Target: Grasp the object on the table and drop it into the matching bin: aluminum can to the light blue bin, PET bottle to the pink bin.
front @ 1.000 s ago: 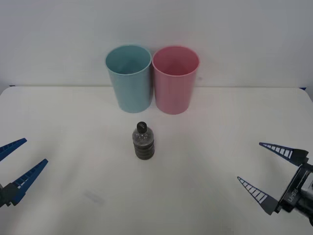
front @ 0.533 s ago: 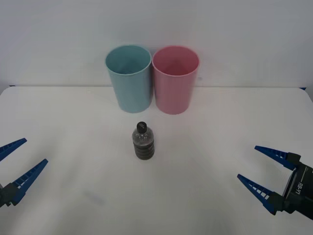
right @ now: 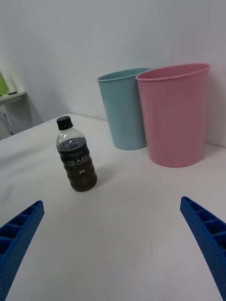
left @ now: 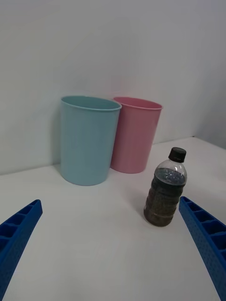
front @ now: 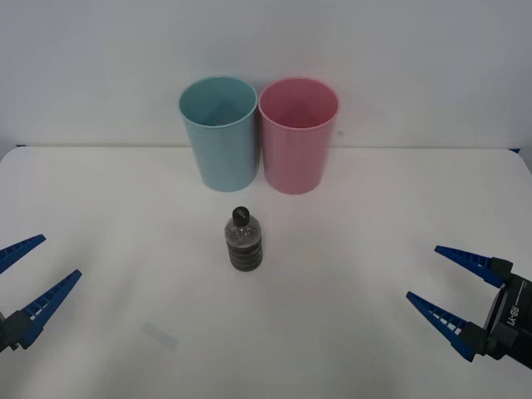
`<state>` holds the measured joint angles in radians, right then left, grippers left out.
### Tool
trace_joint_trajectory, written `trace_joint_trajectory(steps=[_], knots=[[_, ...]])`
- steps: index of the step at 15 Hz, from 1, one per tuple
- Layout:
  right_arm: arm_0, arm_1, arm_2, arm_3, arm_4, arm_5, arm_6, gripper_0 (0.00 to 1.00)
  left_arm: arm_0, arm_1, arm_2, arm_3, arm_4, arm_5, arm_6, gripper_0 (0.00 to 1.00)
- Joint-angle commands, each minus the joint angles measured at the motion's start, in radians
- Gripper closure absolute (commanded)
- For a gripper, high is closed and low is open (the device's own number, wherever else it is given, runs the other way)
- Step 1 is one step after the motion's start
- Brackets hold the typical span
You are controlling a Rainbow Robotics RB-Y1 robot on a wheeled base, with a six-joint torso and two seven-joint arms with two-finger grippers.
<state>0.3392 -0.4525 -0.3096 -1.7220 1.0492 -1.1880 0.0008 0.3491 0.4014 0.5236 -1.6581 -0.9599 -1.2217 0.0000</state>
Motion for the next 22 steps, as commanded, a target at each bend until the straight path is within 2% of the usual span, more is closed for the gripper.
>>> trace_joint_trajectory(steps=[1,5,10,14,19,22], knots=[[0.001,0.0,0.015,-0.001,0.011,-0.008,0.01,0.0,0.0,0.0,0.0,0.0,0.0,0.0,0.0,0.0],[-0.048,-0.006,0.096,0.022,0.038,-0.005,0.021,0.0,0.0,0.0,0.0,0.0,0.0,0.0,0.0,0.0],[-0.174,-0.006,0.222,0.125,0.067,0.004,0.047,0.0,0.0,0.0,0.0,0.0,0.0,0.0,0.0,0.0],[-0.258,0.04,0.279,0.179,0.137,0.03,0.07,0.0,0.0,0.0,0.0,0.0,0.0,0.0,0.0,0.0],[-0.324,0.043,0.422,0.185,0.153,0.16,0.087,0.0,0.0,0.0,0.0,0.0,0.0,0.0,0.0,0.0],[-0.401,0.064,0.452,0.269,0.175,0.162,0.105,0.0,0.0,0.0,0.0,0.0,0.0,0.0,0.0,0.0]])
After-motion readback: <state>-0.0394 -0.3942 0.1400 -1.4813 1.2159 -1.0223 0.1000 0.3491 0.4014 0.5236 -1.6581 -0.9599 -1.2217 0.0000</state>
